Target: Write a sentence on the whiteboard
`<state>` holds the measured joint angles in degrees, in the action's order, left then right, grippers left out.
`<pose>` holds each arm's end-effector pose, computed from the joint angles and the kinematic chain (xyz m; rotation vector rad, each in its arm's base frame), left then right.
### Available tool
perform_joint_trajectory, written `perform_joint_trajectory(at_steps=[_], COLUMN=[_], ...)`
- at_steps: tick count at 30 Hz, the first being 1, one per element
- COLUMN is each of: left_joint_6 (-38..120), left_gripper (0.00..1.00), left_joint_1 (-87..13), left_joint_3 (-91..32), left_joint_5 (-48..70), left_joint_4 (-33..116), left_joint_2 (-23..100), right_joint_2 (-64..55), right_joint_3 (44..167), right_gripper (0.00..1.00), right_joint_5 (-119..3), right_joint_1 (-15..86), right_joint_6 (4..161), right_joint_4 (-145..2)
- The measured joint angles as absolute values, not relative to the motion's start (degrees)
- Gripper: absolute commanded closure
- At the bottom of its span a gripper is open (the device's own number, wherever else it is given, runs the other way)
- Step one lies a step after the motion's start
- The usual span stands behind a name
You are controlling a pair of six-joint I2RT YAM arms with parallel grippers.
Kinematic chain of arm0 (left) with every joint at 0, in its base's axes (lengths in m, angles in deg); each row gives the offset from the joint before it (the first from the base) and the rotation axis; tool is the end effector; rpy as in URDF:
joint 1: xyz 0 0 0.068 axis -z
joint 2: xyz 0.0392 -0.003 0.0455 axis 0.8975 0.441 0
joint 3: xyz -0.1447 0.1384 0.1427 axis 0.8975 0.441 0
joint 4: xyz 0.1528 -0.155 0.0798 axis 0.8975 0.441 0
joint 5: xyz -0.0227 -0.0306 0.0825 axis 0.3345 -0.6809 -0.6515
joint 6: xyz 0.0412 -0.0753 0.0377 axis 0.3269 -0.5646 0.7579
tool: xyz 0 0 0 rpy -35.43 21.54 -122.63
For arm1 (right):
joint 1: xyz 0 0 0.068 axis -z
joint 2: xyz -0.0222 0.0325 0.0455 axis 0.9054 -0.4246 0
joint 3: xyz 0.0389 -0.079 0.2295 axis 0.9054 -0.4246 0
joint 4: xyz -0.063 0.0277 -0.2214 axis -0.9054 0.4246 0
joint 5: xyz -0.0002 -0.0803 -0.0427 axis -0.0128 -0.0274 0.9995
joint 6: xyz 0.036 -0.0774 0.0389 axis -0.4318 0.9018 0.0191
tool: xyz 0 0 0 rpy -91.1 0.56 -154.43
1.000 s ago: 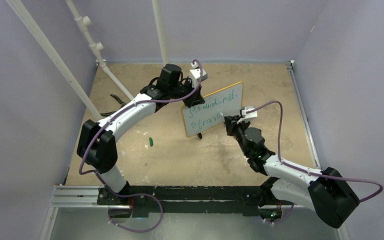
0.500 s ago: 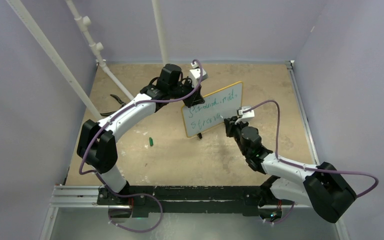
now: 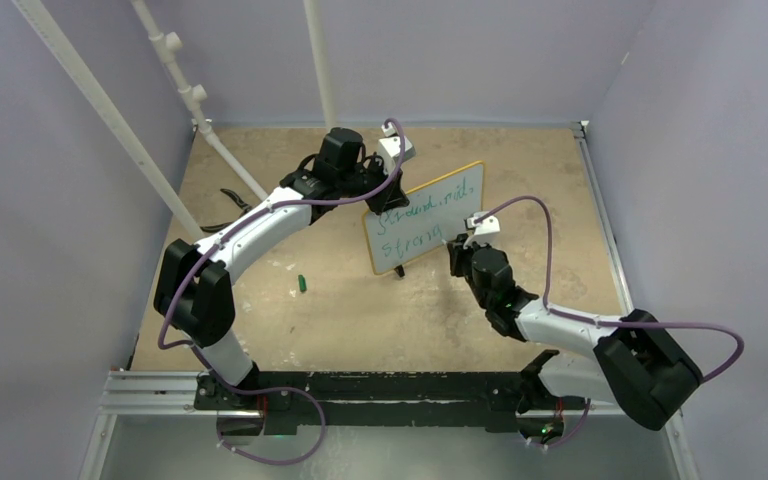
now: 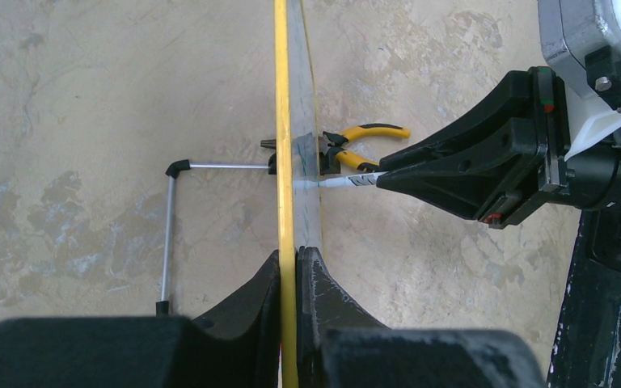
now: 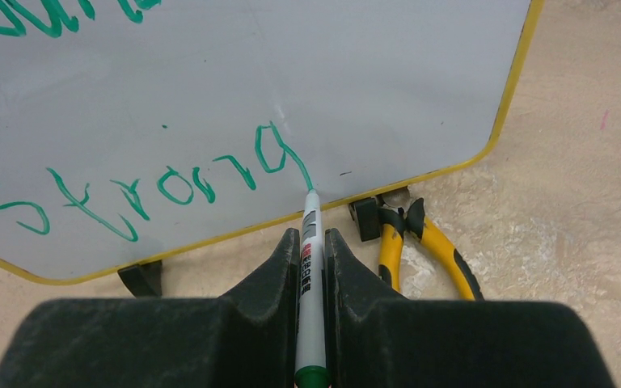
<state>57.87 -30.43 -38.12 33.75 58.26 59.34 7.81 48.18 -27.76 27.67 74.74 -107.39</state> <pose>0.3054 -0.2539 0.2742 1.0122 1.8738 -0.8656 0.2300 0.1332 0.1691 -0.0793 1.8166 0.2741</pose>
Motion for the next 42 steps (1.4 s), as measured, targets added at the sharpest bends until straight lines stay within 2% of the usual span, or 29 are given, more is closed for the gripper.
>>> perform_joint_trajectory(at_steps=[7,16,26,42], left_joint_6=[57.9,57.9,57.9,57.9], left_gripper=[1.0,1.0,1.0,1.0], left_joint_1=[-30.4,-30.4,-30.4,-30.4], left_joint_3=[-38.1,-37.8,-37.7,-37.7], left_joint_5=[33.7,33.9,33.9,33.9], left_joint_4=[58.2,57.8,57.7,57.6], left_joint_2=[59.3,59.3,59.2,59.2], right_joint_2=[8.9,19.1,16.4,13.9], right_joint_3=[48.1,44.6,44.6,44.6], right_gripper=[1.0,1.0,1.0,1.0], right_joint_5=[-29.6,-37.1,-41.1,-40.8], right_joint_1=[27.8,27.8,27.8,27.6], right_joint_6=[74.9,75.3,75.8,75.9], right_joint_4=[-107.1,-112.8,-113.7,-113.8])
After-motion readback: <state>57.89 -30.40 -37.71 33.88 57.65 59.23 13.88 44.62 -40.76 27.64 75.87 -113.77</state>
